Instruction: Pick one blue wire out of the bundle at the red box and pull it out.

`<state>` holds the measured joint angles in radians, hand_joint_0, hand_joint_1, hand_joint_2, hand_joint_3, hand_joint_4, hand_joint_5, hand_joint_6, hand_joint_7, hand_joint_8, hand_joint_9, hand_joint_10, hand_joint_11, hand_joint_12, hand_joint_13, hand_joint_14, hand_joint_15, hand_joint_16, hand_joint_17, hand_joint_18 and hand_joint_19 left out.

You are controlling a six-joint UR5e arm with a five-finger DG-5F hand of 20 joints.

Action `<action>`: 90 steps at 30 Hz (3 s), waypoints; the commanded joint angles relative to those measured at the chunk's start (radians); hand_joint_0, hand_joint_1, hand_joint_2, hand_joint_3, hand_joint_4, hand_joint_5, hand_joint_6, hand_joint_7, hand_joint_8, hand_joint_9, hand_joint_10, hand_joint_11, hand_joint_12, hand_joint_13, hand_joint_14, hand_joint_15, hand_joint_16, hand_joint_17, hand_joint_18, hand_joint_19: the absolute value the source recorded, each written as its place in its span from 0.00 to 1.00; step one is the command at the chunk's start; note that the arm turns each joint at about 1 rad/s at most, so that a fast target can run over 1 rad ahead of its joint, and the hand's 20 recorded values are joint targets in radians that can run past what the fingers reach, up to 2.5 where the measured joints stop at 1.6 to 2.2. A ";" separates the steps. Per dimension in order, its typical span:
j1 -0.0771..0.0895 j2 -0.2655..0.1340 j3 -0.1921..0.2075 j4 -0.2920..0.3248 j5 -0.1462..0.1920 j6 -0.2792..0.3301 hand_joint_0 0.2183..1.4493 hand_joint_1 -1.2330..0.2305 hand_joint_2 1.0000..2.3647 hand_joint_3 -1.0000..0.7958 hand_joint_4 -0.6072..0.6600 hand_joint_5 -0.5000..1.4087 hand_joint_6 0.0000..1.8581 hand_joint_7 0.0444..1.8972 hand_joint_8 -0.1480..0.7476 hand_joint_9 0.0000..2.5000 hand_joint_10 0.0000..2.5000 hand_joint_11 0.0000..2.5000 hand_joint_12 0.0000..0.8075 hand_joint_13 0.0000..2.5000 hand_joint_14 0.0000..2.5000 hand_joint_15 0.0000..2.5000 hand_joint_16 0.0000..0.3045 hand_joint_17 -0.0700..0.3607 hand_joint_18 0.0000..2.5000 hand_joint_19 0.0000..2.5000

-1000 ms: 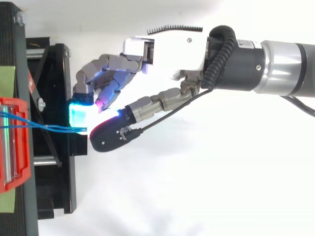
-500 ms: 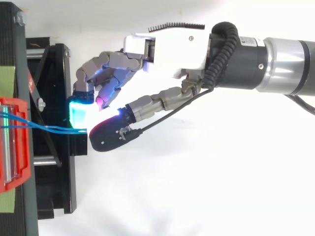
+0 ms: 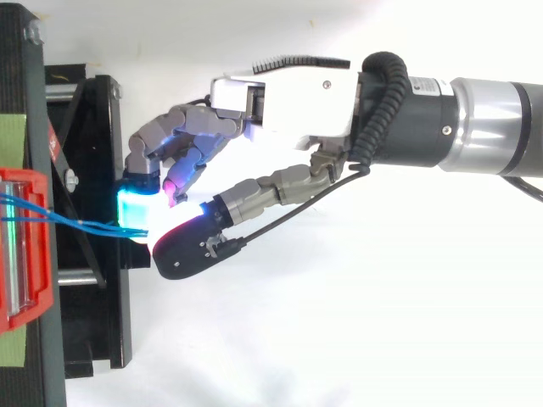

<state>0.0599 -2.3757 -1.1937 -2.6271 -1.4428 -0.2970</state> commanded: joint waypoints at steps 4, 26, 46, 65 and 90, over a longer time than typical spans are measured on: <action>0.003 0.000 0.000 0.022 0.004 -0.001 0.26 0.42 0.01 0.37 0.71 0.16 0.44 0.50 0.60 0.33 0.01 0.21 0.57 0.21 0.00 0.08 0.22 0.51 0.21 0.14; 0.009 0.001 0.000 0.018 0.005 -0.001 0.29 0.39 0.02 0.48 0.68 0.15 0.47 0.50 0.59 0.33 0.01 0.22 0.56 0.22 0.00 0.08 0.21 0.49 0.22 0.14; 0.017 0.044 0.000 -0.103 0.007 0.002 0.30 0.39 0.02 0.52 0.66 0.15 0.49 0.50 0.60 0.35 0.01 0.23 0.57 0.23 0.00 0.09 0.21 0.50 0.24 0.15; 0.037 0.105 0.022 -0.315 0.047 0.030 0.29 0.42 0.02 0.50 0.68 0.15 0.48 0.51 0.60 0.34 0.01 0.23 0.56 0.23 0.00 0.09 0.21 0.49 0.23 0.16; 0.043 0.105 0.048 -0.361 0.047 0.090 0.28 0.40 0.01 0.41 0.69 0.15 0.48 0.51 0.60 0.34 0.01 0.23 0.56 0.23 0.00 0.10 0.21 0.50 0.24 0.16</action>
<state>0.1017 -2.2703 -1.1457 -2.9890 -1.3956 -0.2072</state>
